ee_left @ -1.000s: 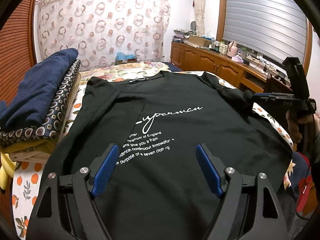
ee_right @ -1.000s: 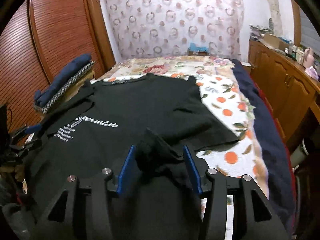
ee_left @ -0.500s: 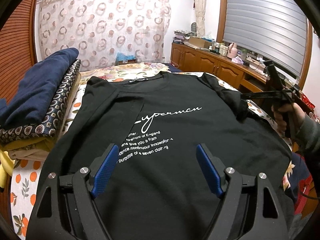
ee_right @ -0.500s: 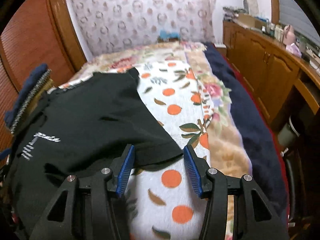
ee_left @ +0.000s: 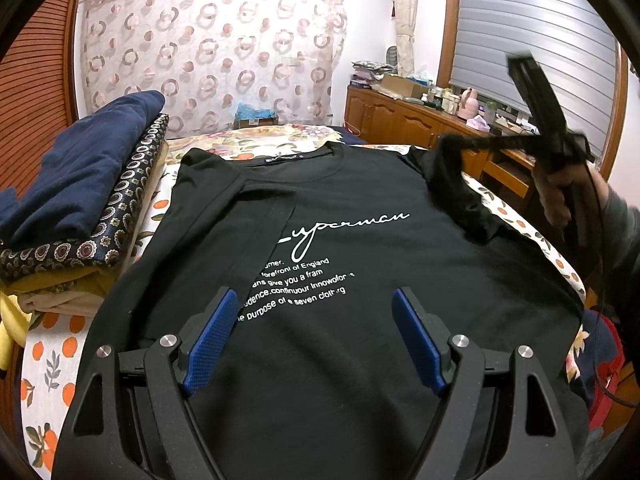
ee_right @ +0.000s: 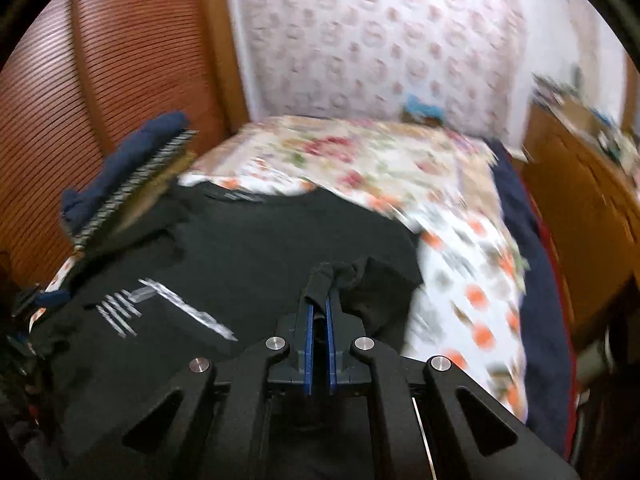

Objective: Fold small clothes

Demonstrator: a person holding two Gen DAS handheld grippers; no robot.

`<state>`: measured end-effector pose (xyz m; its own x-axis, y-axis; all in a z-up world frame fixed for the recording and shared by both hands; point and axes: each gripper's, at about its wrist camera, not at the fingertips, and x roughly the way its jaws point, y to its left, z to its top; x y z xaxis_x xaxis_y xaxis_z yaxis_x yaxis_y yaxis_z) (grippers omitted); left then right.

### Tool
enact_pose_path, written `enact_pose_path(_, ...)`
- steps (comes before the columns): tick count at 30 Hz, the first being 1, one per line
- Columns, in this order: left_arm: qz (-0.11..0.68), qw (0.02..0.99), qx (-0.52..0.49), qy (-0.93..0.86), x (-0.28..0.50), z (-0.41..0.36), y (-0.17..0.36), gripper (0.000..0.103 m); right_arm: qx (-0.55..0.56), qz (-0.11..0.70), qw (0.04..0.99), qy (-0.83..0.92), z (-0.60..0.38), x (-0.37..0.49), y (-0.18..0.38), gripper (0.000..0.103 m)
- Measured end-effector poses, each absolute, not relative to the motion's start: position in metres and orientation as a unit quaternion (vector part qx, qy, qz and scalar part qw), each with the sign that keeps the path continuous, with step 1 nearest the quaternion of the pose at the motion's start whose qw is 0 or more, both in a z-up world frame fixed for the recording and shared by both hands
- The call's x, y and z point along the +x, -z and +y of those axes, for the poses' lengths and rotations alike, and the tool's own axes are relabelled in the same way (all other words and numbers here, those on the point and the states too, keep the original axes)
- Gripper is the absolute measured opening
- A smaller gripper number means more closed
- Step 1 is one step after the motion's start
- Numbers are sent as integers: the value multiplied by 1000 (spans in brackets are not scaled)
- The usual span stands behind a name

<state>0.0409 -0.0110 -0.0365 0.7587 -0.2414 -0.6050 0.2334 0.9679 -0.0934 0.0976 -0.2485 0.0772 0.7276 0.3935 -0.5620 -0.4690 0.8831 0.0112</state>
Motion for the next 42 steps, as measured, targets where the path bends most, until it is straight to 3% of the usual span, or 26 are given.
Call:
enact_pose_path(5, 326, 937, -11, 122, 42, -6, 38, 81, -80, 269, 919, -278, -195, 107, -99, 5)
enact_pose_path(6, 326, 937, -12, 122, 42, -5, 39, 80, -81, 267, 919, -279, -190, 110, -101, 17)
enact_pose_path(7, 326, 938, -12, 121, 43, -4, 39, 80, -80, 265, 921, -274, -188, 114, -102, 40)
enact_pose_path(9, 325, 938, -14, 121, 43, -2, 39, 80, -69, 262, 925, -265, -194, 118, -99, 56)
enact_pose_path(27, 324, 940, -23, 102, 49, 10, 40, 80, -111, 336, 907, -229, -176, 73, -21, 56)
enact_pose_path(35, 326, 939, -25, 102, 49, 12, 42, 80, -135, 334, 900, -246, -160, 54, -8, 56)
enact_pose_path(38, 329, 939, -27, 101, 51, 13, 44, 80, -167, 330, 901, -227, -158, 52, -2, 42)
enact_pose_path(39, 329, 938, -27, 101, 51, 13, 44, 80, -165, 329, 902, -225, -158, 53, -3, 25)
enact_pose_path(40, 329, 938, -28, 101, 51, 14, 44, 80, -170, 328, 904, -218, -158, 53, -4, 15)
enact_pose_path(42, 329, 939, -29, 98, 51, 16, 43, 80, -168, 329, 902, -223, -159, 52, -7, 12)
